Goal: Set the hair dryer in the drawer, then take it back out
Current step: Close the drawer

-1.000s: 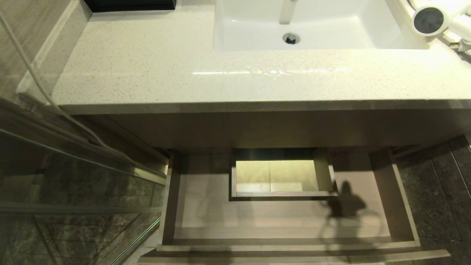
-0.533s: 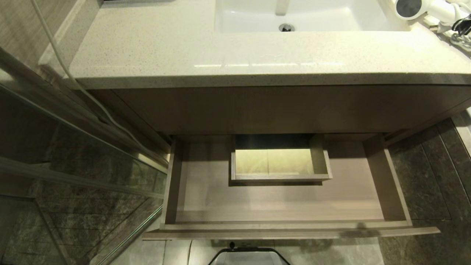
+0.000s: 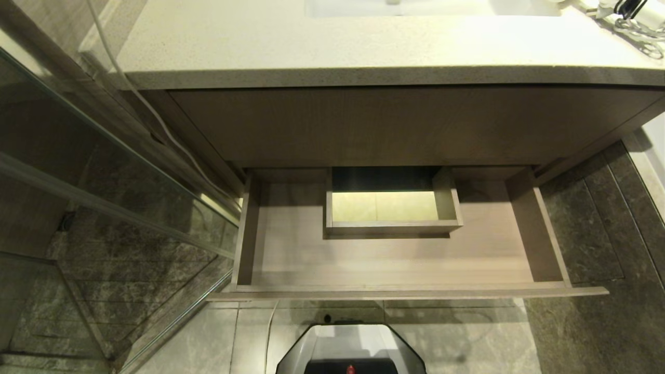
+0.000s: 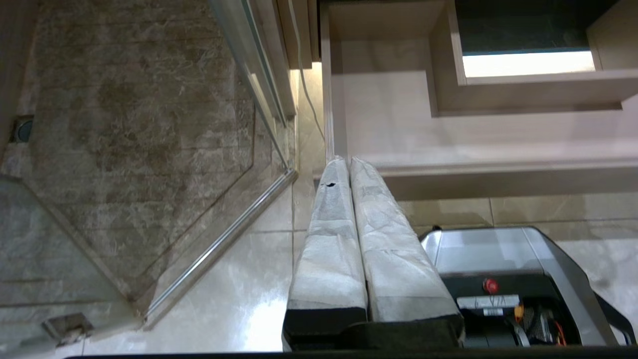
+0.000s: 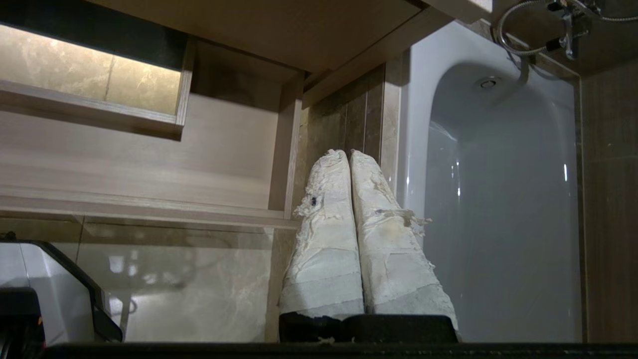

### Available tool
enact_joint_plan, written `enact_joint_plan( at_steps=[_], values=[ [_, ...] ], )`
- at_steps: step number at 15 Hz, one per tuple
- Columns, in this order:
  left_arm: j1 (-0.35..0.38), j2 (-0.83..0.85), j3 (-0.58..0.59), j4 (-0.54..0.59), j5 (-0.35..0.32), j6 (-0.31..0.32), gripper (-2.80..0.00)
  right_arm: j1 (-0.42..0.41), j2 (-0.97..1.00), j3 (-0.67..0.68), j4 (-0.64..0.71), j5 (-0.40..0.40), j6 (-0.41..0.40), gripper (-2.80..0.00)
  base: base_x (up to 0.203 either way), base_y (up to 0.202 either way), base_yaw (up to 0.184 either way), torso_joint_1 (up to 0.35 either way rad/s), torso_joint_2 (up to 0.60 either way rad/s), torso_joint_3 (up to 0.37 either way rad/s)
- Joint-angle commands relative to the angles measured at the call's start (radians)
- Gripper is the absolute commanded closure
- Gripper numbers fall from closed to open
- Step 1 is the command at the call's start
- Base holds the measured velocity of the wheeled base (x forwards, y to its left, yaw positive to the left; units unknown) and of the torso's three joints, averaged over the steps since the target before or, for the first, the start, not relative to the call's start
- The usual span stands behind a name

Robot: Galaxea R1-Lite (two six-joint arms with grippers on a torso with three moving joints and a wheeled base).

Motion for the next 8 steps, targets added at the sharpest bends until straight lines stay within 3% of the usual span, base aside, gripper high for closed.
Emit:
enact_joint_plan(
  at_steps=[1, 4, 8],
  values=[
    [0.000, 0.000, 0.002, 0.000, 0.000, 0.000, 0.00, 0.000, -0.006, 0.005, 0.003, 0.001, -0.001, 0.00, 0.000, 0.000, 0.000, -0.247, -0.08, -0.329],
    [0.000, 0.000, 0.002, 0.000, 0.000, 0.000, 0.00, -0.001, -0.007, 0.009, 0.003, 0.001, -0.001, 0.00, 0.000, 0.000, 0.000, -0.226, -0.09, -0.312],
    [0.000, 0.000, 0.002, 0.000, 0.000, 0.000, 0.00, -0.001, -0.021, 0.034, 0.003, 0.001, -0.001, 0.00, 0.000, 0.000, 0.000, -0.262, 0.31, 0.053]
  ],
)
